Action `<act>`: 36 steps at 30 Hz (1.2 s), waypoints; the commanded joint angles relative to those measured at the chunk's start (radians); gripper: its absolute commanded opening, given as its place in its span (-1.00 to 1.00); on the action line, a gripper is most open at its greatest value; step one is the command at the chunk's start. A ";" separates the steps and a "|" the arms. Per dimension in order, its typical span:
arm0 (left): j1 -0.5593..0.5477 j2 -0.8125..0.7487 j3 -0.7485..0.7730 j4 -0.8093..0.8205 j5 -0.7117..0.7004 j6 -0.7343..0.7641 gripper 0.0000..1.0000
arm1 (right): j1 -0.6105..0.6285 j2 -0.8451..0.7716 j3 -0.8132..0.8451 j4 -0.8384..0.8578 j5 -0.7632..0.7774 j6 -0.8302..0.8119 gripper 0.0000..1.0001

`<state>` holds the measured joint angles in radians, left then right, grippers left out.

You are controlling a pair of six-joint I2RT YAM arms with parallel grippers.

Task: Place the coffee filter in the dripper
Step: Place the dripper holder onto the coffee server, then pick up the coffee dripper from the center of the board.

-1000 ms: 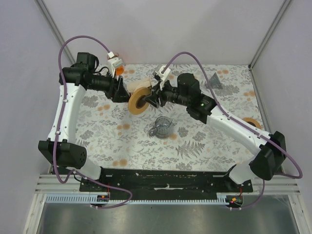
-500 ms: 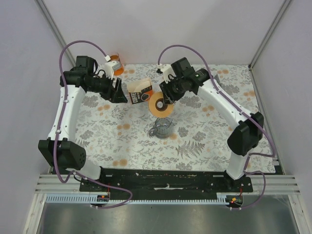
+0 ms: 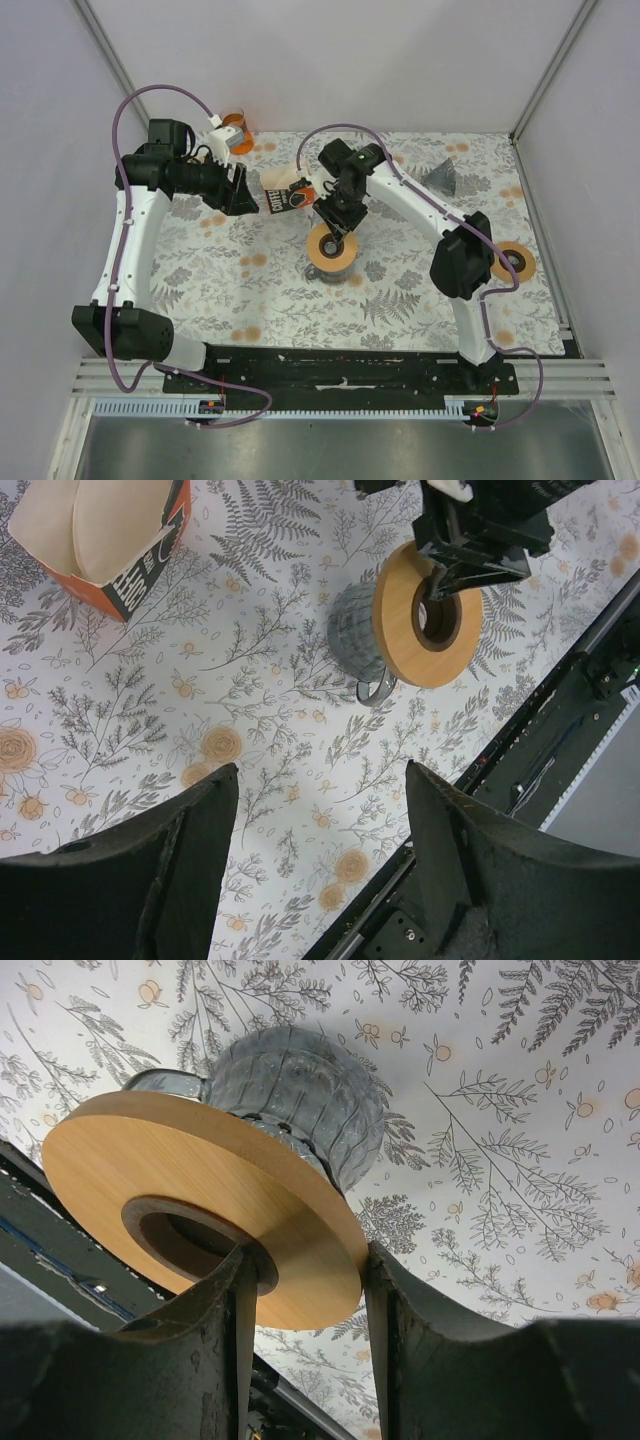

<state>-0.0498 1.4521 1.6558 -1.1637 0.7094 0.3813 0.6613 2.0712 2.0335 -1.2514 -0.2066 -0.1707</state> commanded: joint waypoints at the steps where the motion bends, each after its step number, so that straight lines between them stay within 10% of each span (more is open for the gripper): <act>1: -0.001 -0.015 0.009 0.022 0.028 -0.010 0.47 | 0.000 0.069 0.076 -0.066 0.039 -0.012 -1.00; 7: 0.001 -0.013 0.006 0.022 0.024 -0.010 0.46 | 0.003 0.079 0.080 -0.068 0.047 -0.009 -0.93; 16: -0.001 -0.009 0.018 0.010 0.042 0.007 0.46 | 0.020 0.072 0.099 -0.060 0.046 -0.013 0.46; 26: 0.001 -0.016 0.016 0.001 0.041 0.022 0.46 | -0.047 -0.162 0.024 0.124 0.092 -0.015 0.82; 36: -0.001 -0.033 -0.033 0.047 0.004 0.007 0.46 | -0.530 -0.355 -0.279 0.593 -0.011 0.219 0.95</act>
<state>-0.0498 1.4502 1.6356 -1.1557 0.7147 0.3824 0.2512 1.6878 1.8091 -0.8700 -0.1665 -0.0834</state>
